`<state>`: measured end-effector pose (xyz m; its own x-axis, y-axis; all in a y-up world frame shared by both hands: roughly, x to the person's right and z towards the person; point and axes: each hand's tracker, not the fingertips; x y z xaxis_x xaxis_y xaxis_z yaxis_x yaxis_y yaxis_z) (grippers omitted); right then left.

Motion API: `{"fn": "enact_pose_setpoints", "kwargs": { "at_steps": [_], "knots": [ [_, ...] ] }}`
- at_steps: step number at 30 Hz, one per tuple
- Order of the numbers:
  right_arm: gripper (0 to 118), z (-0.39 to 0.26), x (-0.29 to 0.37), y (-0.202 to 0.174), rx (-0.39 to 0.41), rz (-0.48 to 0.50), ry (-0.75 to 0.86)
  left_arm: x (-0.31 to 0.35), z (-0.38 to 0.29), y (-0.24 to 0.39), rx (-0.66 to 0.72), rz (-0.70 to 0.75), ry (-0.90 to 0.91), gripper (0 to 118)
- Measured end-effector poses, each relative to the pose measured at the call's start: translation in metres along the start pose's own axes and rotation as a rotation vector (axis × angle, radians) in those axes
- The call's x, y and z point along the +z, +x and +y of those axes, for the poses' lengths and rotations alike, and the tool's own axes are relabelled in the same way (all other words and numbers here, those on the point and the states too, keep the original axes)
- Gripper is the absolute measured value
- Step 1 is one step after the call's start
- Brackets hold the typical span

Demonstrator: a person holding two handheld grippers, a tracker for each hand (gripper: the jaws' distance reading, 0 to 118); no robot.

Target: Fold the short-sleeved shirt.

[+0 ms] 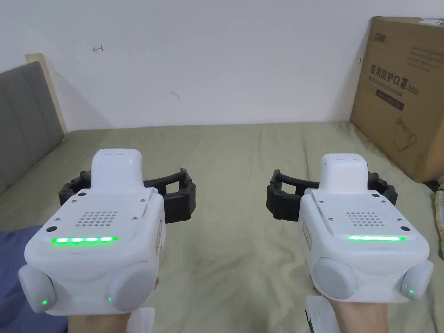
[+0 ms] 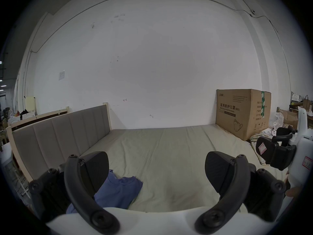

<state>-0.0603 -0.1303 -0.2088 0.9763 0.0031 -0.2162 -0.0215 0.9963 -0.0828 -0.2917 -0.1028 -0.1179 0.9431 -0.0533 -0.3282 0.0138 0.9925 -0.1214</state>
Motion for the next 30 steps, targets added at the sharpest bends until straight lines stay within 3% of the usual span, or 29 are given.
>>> {"fn": "enact_pose_setpoints", "kwargs": {
  "at_steps": [30],
  "knots": [
    [118,-0.0007,-0.0009,-0.0015,0.028,-0.004,-0.013,-0.0014,-0.0011,0.0009,0.004,-0.008,-0.006,115]
  ]
}}
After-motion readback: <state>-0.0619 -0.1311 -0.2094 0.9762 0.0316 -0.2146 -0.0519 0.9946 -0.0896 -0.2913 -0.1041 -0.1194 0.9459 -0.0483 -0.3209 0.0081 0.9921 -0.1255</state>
